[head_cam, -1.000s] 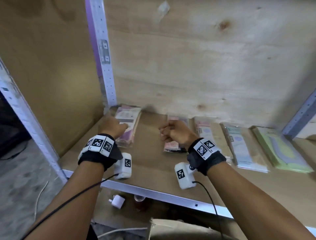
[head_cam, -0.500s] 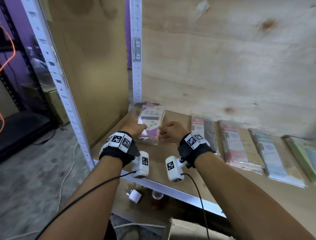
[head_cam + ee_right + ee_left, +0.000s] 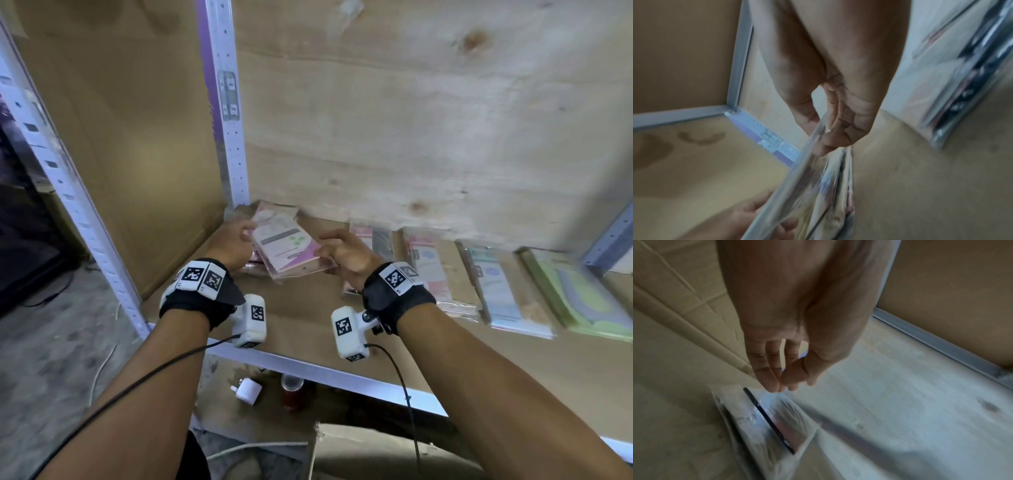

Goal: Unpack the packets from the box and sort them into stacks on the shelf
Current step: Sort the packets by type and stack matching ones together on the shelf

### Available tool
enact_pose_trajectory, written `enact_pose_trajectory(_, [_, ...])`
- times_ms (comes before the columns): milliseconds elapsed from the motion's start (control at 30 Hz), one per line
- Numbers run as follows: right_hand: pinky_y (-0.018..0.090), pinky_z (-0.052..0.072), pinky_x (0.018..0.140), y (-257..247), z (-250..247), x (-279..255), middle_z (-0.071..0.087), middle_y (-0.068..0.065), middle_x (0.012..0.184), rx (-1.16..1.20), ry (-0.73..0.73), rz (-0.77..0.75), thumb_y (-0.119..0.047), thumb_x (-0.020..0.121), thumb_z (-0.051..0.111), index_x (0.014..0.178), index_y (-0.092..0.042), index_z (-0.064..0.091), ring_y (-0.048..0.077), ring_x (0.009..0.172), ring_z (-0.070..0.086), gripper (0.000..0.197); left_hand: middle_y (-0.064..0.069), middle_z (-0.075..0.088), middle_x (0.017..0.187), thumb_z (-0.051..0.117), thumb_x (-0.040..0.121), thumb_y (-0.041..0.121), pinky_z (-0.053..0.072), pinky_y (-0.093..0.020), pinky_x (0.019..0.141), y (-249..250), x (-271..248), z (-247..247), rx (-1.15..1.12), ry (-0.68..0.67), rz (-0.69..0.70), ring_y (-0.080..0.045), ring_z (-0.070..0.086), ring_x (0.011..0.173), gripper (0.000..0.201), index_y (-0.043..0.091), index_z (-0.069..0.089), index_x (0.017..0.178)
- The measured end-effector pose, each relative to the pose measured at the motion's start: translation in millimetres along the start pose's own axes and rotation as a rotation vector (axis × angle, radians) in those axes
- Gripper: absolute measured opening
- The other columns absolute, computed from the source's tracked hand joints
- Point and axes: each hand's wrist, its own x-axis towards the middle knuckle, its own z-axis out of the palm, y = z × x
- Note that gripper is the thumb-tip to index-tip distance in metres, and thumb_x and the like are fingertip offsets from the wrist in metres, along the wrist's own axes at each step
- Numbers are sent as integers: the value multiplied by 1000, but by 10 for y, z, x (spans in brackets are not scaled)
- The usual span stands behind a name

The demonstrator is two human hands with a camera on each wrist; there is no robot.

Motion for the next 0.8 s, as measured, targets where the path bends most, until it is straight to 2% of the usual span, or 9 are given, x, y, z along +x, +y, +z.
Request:
enact_pose_trajectory(133, [24, 47, 56, -187, -332, -239, 64, 8, 85, 178, -29, -39, 8, 92, 55, 125, -2, 56, 13, 57, 55, 35, -14, 46, 152, 75, 86, 15, 33, -38, 116, 245, -164, 109, 299, -78, 244, -30, 41, 140, 65, 19, 50, 147])
enact_pose_trajectory(300, [20, 52, 58, -443, -787, -597, 63, 3, 61, 319, -61, -60, 0, 97, 48, 115, -2, 59, 7, 44, 58, 21, -11, 55, 133, 74, 87, 32, 31, -43, 113, 701, -307, 340, 295, 80, 461, -29, 43, 132, 34, 28, 71, 120])
enact_pose_trajectory(367, [18, 52, 56, -510, -971, -738, 62, 7, 69, 350, -48, -72, -6, 98, 48, 112, -4, 60, 9, 49, 59, 18, -11, 60, 118, 73, 89, 37, 37, -44, 105, 895, -358, 453, 258, 114, 542, -33, 50, 120, 23, 23, 74, 107])
enact_pose_trajectory(433, [20, 52, 58, -560, -1182, -847, 62, 9, 78, 393, -8, -88, -15, 100, 51, 107, -6, 62, 13, 60, 60, 16, -8, 61, 99, 71, 91, 38, 43, -39, 87, 1073, -420, 583, 170, 127, 591, -32, 56, 100, 21, 17, 69, 89])
enact_pose_trajectory(500, [24, 50, 61, -596, -1414, -947, 64, 9, 80, 457, 21, -108, -30, 99, 56, 98, -9, 62, 18, 64, 61, 22, 5, 59, 78, 71, 91, 36, 42, -31, 68, 1224, -495, 722, 63, 136, 634, -17, 57, 75, 24, 13, 70, 86])
enact_pose_trajectory(567, [27, 49, 60, -604, -1643, -1038, 65, 8, 78, 505, 28, -141, -45, 98, 53, 86, -12, 63, 20, 63, 61, 37, 14, 50, 57, 72, 90, 36, 35, -19, 55, 1369, -586, 857, -25, 141, 681, 2, 44, 56, 27, 18, 63, 73])
enact_pose_trajectory(633, [27, 48, 57, -563, -1836, -1118, 64, 7, 76, 525, 49, -165, -51, 99, 47, 86, -13, 66, 20, 61, 61, 44, 13, 59, 56, 73, 89, 34, 35, -13, 54, 1501, -667, 1010, -168, 38, 686, 5, 44, 51, 25, 18, 62, 74])
enact_pose_trajectory(700, [26, 44, 56, -452, -1990, -1190, 57, 4, 72, 461, 105, -174, -47, 98, 51, 97, -13, 66, 18, 58, 53, 38, 12, 69, 64, 75, 90, 26, 42, -18, 62, 1609, -751, 1173, -364, -148, 639, 4, 52, 59, 15, 24, 73, 75])
enact_pose_trajectory(800, [28, 34, 57, -184, -2127, -1282, 48, 5, 68, 147, 193, -195, -30, 93, 64, 104, -11, 73, 15, 59, 37, 23, -5, 69, 76, 77, 84, 31, 47, -33, 68, 1678, -828, 1449, -497, -302, 533, -13, 56, 69, 30, 1, 73, 84])
